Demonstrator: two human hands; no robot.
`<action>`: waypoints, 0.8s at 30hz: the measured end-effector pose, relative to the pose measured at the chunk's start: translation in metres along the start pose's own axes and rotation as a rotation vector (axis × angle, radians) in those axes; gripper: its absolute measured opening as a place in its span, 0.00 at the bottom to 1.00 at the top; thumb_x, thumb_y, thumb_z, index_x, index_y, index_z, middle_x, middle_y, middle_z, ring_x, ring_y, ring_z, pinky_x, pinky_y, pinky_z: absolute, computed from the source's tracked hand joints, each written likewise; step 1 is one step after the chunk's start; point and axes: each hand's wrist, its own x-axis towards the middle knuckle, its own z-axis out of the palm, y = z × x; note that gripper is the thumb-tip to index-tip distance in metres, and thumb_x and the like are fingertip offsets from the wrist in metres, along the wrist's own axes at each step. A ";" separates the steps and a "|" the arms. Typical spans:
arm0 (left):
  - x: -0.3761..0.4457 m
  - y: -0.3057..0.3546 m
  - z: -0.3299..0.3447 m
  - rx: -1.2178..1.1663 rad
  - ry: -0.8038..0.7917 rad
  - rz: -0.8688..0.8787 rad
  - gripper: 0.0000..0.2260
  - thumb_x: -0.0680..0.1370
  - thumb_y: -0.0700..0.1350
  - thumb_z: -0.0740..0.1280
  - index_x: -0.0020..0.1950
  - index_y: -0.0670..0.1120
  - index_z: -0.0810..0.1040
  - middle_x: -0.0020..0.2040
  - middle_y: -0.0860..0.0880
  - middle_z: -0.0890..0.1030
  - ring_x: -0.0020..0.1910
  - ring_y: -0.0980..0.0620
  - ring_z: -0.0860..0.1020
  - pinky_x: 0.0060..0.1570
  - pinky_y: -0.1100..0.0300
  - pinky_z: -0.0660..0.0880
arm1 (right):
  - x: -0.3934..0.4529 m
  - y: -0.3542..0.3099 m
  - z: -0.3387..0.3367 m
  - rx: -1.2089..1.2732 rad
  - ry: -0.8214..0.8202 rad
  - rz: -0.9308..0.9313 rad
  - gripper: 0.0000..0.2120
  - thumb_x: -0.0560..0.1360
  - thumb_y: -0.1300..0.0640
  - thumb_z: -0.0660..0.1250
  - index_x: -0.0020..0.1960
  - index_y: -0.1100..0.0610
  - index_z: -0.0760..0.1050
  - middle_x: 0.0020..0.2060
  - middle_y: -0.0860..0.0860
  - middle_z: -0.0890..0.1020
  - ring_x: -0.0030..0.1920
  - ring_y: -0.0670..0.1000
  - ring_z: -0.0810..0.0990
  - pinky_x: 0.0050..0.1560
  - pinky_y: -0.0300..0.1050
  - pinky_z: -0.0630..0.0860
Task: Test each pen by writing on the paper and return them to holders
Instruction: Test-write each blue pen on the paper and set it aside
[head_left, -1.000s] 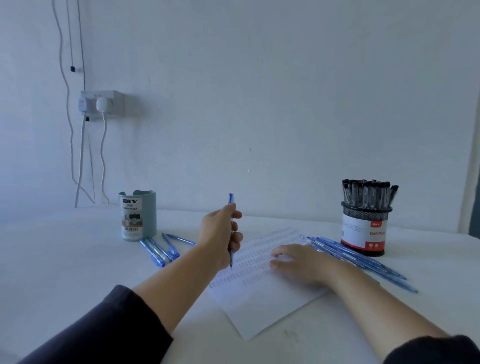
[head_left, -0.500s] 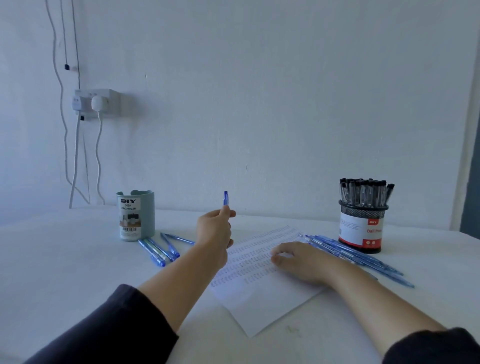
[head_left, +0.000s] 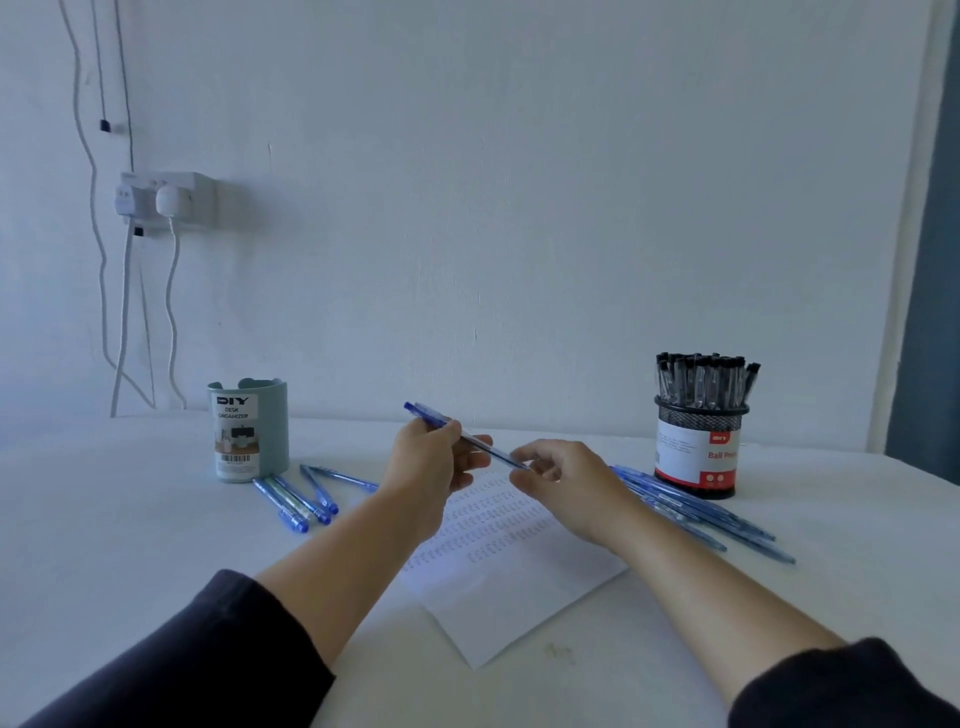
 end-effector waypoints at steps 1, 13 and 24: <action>-0.001 -0.001 0.001 0.019 -0.025 -0.005 0.05 0.82 0.39 0.57 0.50 0.41 0.72 0.44 0.41 0.83 0.33 0.50 0.77 0.34 0.58 0.71 | 0.000 0.000 0.000 -0.014 0.017 -0.017 0.13 0.78 0.51 0.64 0.60 0.51 0.76 0.46 0.46 0.77 0.46 0.46 0.76 0.44 0.40 0.71; 0.016 -0.003 -0.019 0.977 -0.061 0.284 0.14 0.79 0.46 0.63 0.65 0.48 0.71 0.60 0.46 0.72 0.52 0.48 0.73 0.46 0.59 0.71 | -0.001 0.020 -0.032 -0.444 0.349 0.272 0.07 0.78 0.56 0.62 0.51 0.53 0.78 0.47 0.50 0.82 0.49 0.54 0.78 0.50 0.45 0.73; 0.044 -0.005 -0.066 1.529 0.187 0.012 0.22 0.76 0.35 0.55 0.67 0.52 0.70 0.68 0.47 0.68 0.67 0.44 0.61 0.60 0.47 0.61 | -0.012 0.041 -0.048 -0.665 0.413 0.676 0.04 0.75 0.57 0.62 0.46 0.51 0.66 0.52 0.53 0.77 0.59 0.56 0.71 0.59 0.48 0.62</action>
